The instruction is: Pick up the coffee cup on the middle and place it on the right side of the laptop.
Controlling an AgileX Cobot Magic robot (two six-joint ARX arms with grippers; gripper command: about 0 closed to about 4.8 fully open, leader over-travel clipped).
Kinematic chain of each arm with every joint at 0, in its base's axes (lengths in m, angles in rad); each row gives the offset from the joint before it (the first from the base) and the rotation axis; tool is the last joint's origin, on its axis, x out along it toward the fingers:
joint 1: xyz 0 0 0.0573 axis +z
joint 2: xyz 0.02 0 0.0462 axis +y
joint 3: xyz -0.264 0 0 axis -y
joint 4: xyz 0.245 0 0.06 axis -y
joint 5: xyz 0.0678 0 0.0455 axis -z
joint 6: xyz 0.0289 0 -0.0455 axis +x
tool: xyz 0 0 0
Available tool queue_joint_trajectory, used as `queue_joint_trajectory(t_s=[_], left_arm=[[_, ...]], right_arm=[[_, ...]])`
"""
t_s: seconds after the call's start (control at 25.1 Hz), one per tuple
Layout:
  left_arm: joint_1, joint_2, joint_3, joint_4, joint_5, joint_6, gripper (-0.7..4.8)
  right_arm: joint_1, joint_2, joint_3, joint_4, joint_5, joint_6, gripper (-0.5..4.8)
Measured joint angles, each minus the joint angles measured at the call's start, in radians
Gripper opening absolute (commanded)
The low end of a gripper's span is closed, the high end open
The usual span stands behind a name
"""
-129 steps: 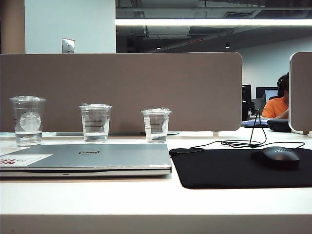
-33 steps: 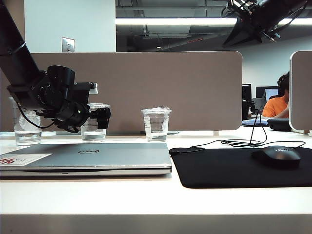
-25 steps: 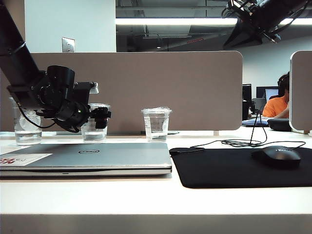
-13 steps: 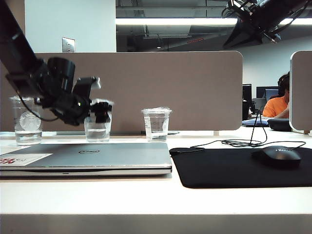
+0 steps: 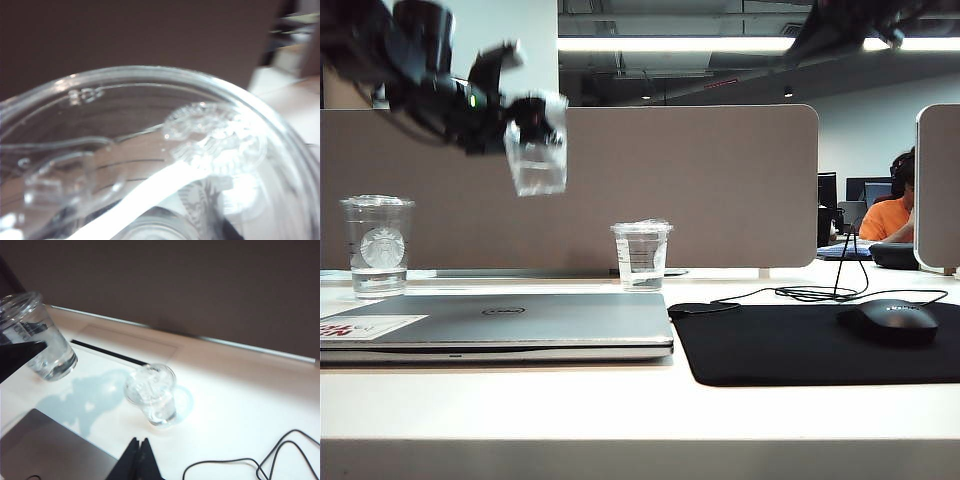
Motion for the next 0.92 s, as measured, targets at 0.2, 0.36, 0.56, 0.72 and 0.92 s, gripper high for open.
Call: queue_joint_trajectory(t_s=[0.2, 0.36, 0.56, 0.72, 0.92], left_arm=[[-0.107, -0.114, 0.0, -0.076, 0.112, -0.004, 3.06], [-0.234, -0.145, 0.001, -0.092, 0.112, -0.042, 3.04], [-0.389, -0.137, -0.034, -0.163, 0.059, -0.043, 3.03], [-0.463, -0.131, -0.119, -0.105, 0.028, -0.041, 3.03], [-0.536, -0.094, -0.237, 0.021, -0.083, -0.043, 3.03]], right_arm=[[0.0, -0.106, 0.0, -0.023, 0.0, 0.0, -0.05], [-0.002, -0.194, 0.0, -0.034, 0.0, 0.0, -0.05], [-0.02, -0.308, 0.0, -0.088, 0.003, 0.0, -0.05], [-0.021, -0.36, 0.0, -0.141, 0.037, -0.021, -0.05], [-0.019, -0.413, 0.0, -0.189, 0.043, -0.072, -0.05]])
